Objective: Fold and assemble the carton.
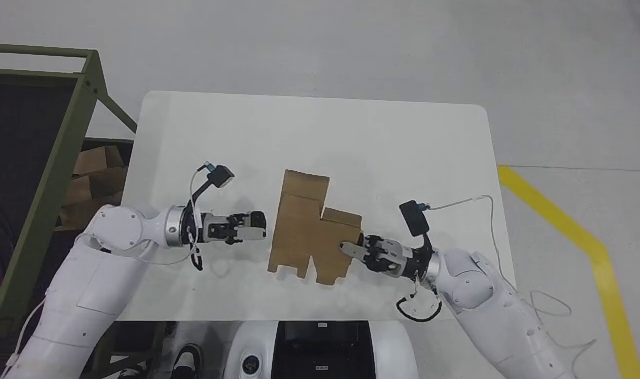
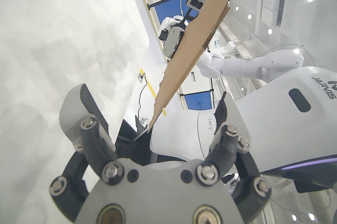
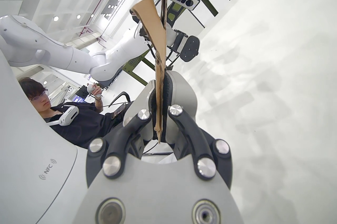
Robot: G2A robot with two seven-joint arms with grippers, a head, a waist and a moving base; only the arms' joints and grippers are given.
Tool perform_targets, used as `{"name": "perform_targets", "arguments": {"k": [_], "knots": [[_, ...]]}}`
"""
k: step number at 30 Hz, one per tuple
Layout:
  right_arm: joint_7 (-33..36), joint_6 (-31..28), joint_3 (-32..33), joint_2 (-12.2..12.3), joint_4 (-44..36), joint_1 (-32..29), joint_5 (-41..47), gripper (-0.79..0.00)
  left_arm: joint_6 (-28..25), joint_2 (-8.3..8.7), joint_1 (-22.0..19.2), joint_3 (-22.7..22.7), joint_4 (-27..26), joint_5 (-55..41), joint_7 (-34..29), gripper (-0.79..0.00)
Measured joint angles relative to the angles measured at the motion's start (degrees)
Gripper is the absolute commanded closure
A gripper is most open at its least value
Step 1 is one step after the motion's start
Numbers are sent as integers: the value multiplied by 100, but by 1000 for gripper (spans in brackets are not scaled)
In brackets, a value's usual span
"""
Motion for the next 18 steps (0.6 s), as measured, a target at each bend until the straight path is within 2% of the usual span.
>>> {"name": "perform_targets", "arguments": {"k": [6, 13, 18], "knots": [[69, -40, 14, 38, 12, -26, 186, 0, -234, -2, -161, 180, 7, 87, 142, -785], [431, 73, -126, 74, 39, 85, 497, 0, -616, 50, -148, 352, -91, 145, 523, -785], [542, 153, -223, 73, 72, 205, 643, 0, -694, 112, -164, 538, -161, 157, 602, -785]]}}
